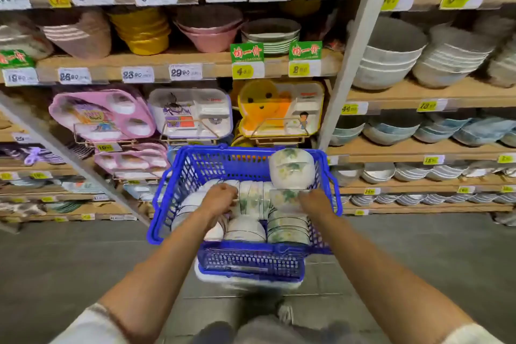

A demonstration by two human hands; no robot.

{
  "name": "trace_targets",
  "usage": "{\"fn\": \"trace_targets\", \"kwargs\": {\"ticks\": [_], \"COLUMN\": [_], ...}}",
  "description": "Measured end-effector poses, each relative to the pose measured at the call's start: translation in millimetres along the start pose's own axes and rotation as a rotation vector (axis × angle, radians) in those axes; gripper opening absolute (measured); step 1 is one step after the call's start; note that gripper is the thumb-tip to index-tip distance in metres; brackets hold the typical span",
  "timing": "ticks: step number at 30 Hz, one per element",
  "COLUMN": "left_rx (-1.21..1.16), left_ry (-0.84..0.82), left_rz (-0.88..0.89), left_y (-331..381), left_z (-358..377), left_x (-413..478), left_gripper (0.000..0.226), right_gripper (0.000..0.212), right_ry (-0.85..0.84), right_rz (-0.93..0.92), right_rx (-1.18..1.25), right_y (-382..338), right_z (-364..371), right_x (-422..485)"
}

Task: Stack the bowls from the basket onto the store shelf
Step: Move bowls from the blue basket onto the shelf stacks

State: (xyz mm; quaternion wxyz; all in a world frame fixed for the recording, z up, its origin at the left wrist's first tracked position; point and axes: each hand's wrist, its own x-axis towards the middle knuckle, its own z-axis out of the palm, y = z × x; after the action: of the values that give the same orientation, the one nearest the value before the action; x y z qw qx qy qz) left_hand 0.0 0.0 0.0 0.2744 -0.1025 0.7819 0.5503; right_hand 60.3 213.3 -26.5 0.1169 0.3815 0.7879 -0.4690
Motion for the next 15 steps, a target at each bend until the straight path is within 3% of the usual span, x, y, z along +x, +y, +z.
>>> {"fn": "trace_targets", "kwargs": {"ticks": [3,6,8,12,15], "left_rx": [0.041,0.047,0.008,-0.089,-0.102], "left_ry": [-0.053,-0.182,-0.266,-0.377,-0.380], "left_rz": [-0.083,-0.192,-0.266,-0.389,-0.432], "left_y": [6,9,11,12,6], "left_z": [24,52,68,96,112], "left_x": [23,44,56,77,89], "left_gripper": [0.013,0.041,0.048,0.051,0.054], "right_gripper": [0.049,0.044,0.046,0.080,0.090], "right_ry": [0.031,-0.075,-0.085,-0.081,-0.082], "right_rz": [0.087,0.123,0.113,0.189,0.244], "right_rx": [0.094,0.155,0.331,0.497,0.590], "right_y": [0,2,4,12,20], "right_z": [-3,1,6,11,14], "right_x": [20,38,42,43,52]}}
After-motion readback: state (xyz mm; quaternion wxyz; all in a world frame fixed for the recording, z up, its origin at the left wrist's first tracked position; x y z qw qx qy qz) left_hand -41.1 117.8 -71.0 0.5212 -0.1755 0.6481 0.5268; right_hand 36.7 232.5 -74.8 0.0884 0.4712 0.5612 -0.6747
